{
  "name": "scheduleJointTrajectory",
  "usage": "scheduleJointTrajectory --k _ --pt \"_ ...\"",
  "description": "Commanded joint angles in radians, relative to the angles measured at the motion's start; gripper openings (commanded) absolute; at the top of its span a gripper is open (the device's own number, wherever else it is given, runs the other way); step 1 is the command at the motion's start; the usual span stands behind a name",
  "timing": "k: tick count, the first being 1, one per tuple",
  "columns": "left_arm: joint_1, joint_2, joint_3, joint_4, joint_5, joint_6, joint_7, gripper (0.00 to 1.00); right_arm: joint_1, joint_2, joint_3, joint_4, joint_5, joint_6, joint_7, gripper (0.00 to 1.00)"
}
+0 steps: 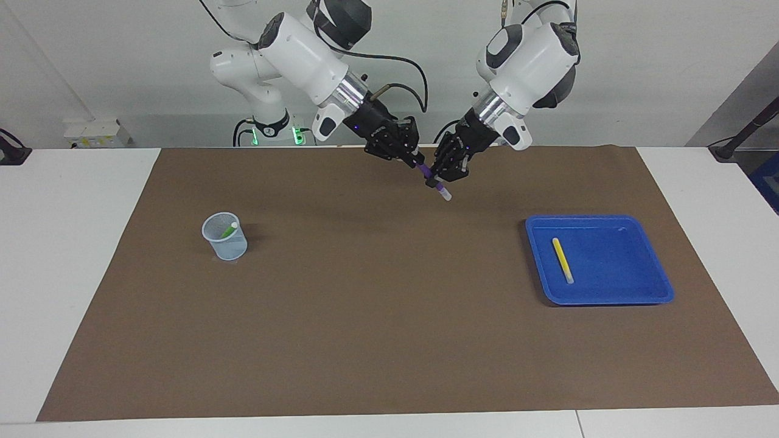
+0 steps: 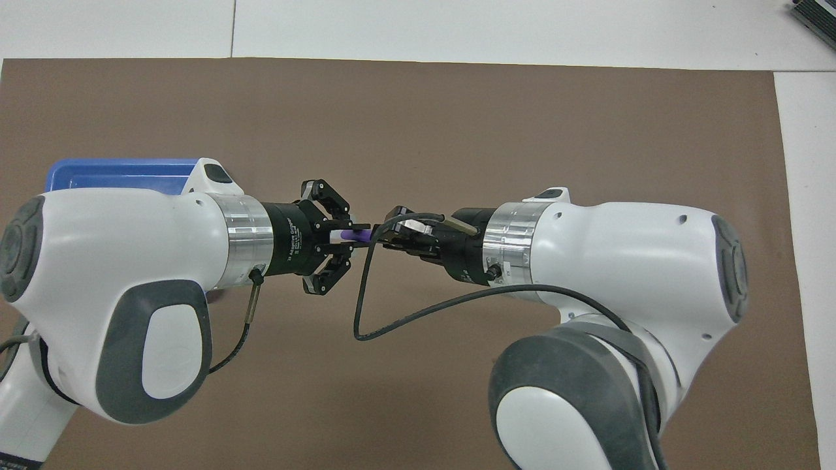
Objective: Right arm passes pens to left for tray arrangement
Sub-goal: 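Bring the purple pen to the left gripper and close the left gripper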
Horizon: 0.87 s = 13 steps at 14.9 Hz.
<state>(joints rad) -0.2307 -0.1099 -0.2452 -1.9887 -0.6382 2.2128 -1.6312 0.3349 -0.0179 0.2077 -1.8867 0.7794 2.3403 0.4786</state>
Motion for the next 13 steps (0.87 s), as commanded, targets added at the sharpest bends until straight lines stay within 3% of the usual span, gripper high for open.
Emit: scheduleJointTrajectory --k 1,5,6,7,8,11,13 --pt "-0.012 -0.036 0.012 -0.030 -0.014 0.007 -0.002 0.00 0.003 -0.024 0.001 -0.028 0.030 0.004 0.002 0.00" --pt "-0.007 -0.037 0.012 -0.030 -0.014 0.007 -0.004 0.00 -0.004 -0.024 0.001 -0.025 0.030 -0.006 0.005 0.00" --pt "-0.007 -0.039 0.012 -0.030 -0.014 0.007 -0.004 0.00 -0.007 -0.024 0.001 -0.025 0.030 -0.010 0.006 0.09" --pt "-0.007 -0.039 0.012 -0.030 -0.014 0.007 -0.006 0.00 -0.007 -0.025 -0.001 -0.025 0.030 -0.010 0.008 0.65" --pt "-0.007 -0.039 0.012 -0.030 -0.014 0.007 -0.009 0.00 -0.007 -0.024 -0.002 -0.025 0.030 -0.010 0.008 1.00" --pt "-0.001 -0.039 0.015 -0.030 -0.003 -0.008 0.026 0.00 -0.010 -0.025 -0.007 -0.028 -0.014 -0.022 0.008 1.00" --pt "0.023 -0.043 0.021 -0.032 -0.003 -0.054 0.144 0.00 -0.049 -0.028 -0.008 -0.026 -0.107 -0.096 -0.005 1.00"
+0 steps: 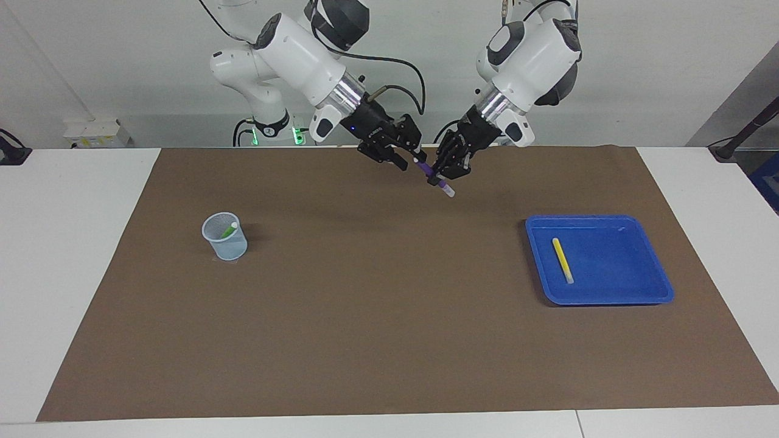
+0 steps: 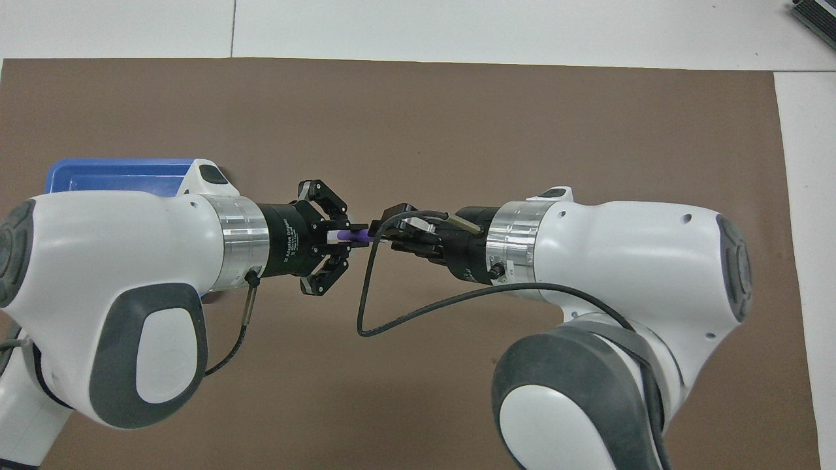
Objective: Right arm passes pens to left for tray arrangement
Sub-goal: 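Bring the purple pen to the left gripper and close the left gripper, then carry the purple pen to the tray while the right gripper withdraws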
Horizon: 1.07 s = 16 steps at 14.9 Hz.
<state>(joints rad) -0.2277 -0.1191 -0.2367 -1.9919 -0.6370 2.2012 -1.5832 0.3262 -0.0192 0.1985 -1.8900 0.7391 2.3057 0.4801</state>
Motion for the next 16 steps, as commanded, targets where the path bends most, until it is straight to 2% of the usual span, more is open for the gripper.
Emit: scheduleJointTrajectory --k 1,5,8,12,14,16 --pt "0.043 -0.042 0.013 -0.030 -0.004 -0.079 0.180 0.00 -0.053 -0.028 0.001 -0.023 -0.126 -0.107 -0.011 1.00" --pt "0.175 -0.060 0.013 -0.030 0.017 -0.262 0.579 0.00 -0.117 -0.048 0.001 -0.024 -0.349 -0.322 -0.127 1.00" --pt "0.228 -0.073 0.014 -0.030 0.163 -0.366 0.881 0.00 -0.189 -0.080 0.002 -0.052 -0.509 -0.468 -0.335 1.00" --pt "0.309 -0.077 0.014 -0.035 0.322 -0.416 1.199 0.00 -0.361 -0.122 0.001 -0.147 -0.601 -0.477 -0.798 1.00" --pt "0.358 -0.079 0.014 -0.039 0.371 -0.419 1.336 0.00 -0.412 -0.119 0.002 -0.162 -0.673 -0.468 -0.958 1.00" --pt "0.387 -0.074 0.013 -0.053 0.439 -0.405 1.460 0.00 -0.437 -0.110 0.002 -0.196 -0.705 -0.410 -1.185 1.00"
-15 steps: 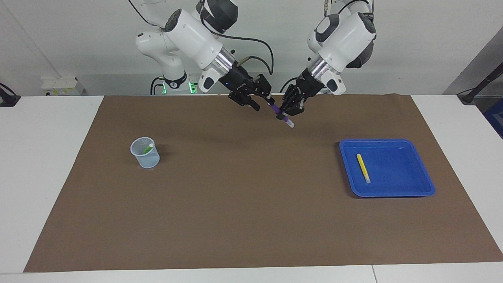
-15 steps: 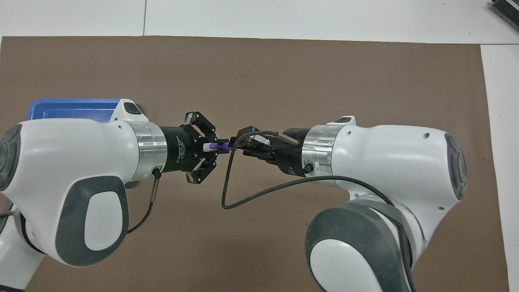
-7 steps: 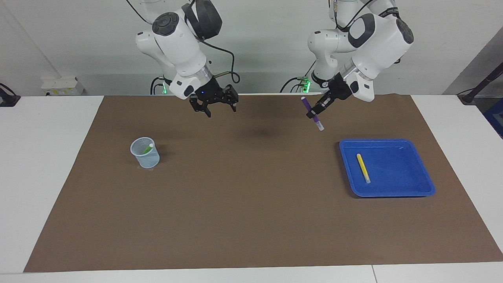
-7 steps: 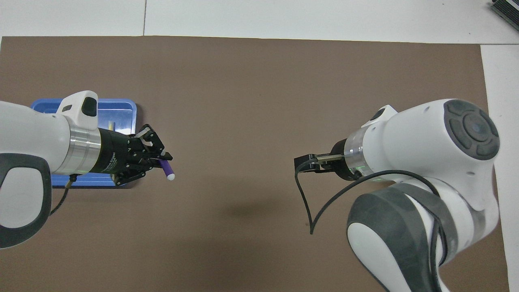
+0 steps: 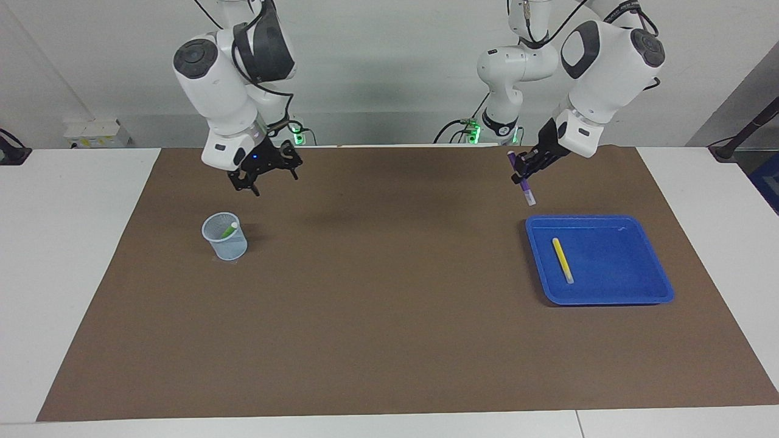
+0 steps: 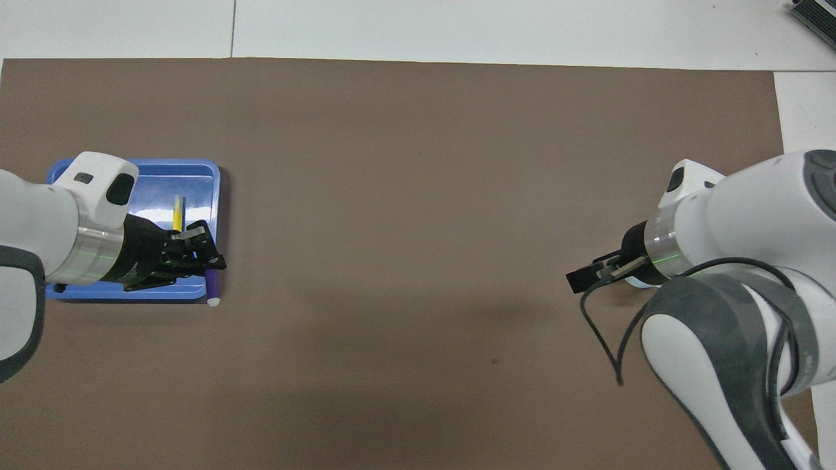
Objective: Right arm passes pens to left for tray arrangement
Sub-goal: 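Carry the purple pen to the tray while the right gripper withdraws, then lay the purple pen in the tray beside the yellow pen, open left gripper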
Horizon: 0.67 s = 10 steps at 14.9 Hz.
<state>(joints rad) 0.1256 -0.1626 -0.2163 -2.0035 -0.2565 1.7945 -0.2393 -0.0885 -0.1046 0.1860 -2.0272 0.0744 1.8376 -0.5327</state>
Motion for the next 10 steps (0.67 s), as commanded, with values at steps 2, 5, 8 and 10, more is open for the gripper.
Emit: scheduleJointTrajectory --k 2,5,8,10 --pt "0.080 -0.020 -0.008 -0.049 0.121 0.017 0.231 0.00 -0.034 -0.024 0.015 -0.100 -0.085 0.124 -0.327 1.00" --pt "0.135 0.014 -0.008 -0.072 0.172 0.081 0.339 0.00 -0.068 0.020 0.016 -0.123 -0.123 0.225 -0.626 1.00" --pt "0.164 0.073 -0.008 -0.078 0.223 0.160 0.374 0.00 -0.116 0.065 0.018 -0.122 -0.123 0.250 -0.694 0.90" --pt "0.192 0.109 -0.008 -0.078 0.241 0.206 0.403 0.00 -0.097 0.072 0.020 -0.122 -0.123 0.265 -0.672 0.74"
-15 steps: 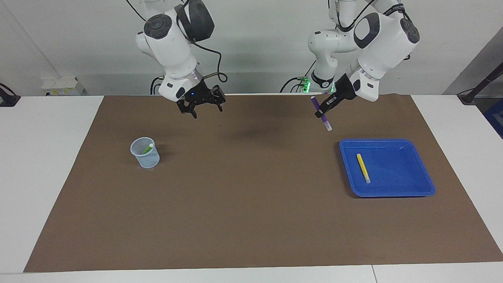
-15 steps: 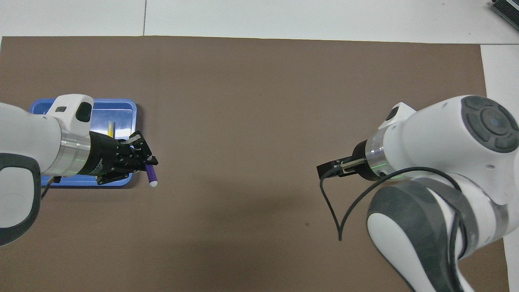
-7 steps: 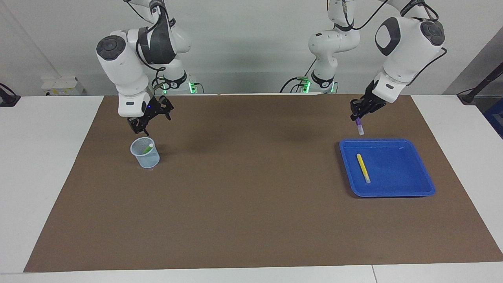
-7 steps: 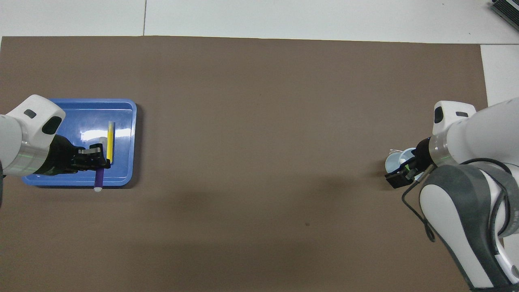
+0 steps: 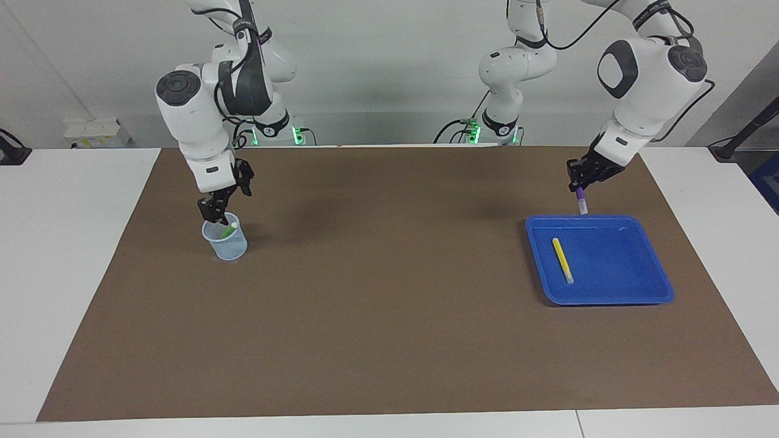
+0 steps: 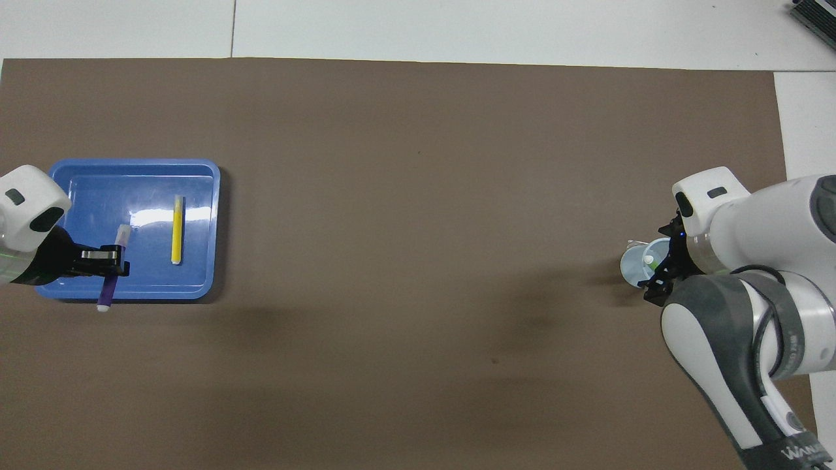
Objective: Right arm passes pens to left for tray arrangement
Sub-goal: 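Lay the purple pen in the tray beside the yellow pen, open left gripper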
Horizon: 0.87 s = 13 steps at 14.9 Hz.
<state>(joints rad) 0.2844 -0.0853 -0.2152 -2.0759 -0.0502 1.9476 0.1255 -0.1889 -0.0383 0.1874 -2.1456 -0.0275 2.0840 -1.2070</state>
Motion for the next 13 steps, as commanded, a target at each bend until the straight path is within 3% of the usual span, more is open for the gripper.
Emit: scheduleJointTrajectory --k 1,6,13 --pt "0.039 0.051 -0.009 -0.006 0.055 0.082 0.040 0.00 0.017 0.009 0.018 -0.005 -0.022 0.022 0.047 0.68" --pt "0.067 0.143 -0.009 -0.006 0.081 0.207 0.039 0.00 0.022 0.012 0.018 -0.034 -0.020 0.024 0.175 0.52" --pt "0.070 0.297 -0.003 -0.001 0.128 0.389 0.034 0.00 0.009 0.012 0.018 -0.046 -0.020 0.048 0.123 0.51"
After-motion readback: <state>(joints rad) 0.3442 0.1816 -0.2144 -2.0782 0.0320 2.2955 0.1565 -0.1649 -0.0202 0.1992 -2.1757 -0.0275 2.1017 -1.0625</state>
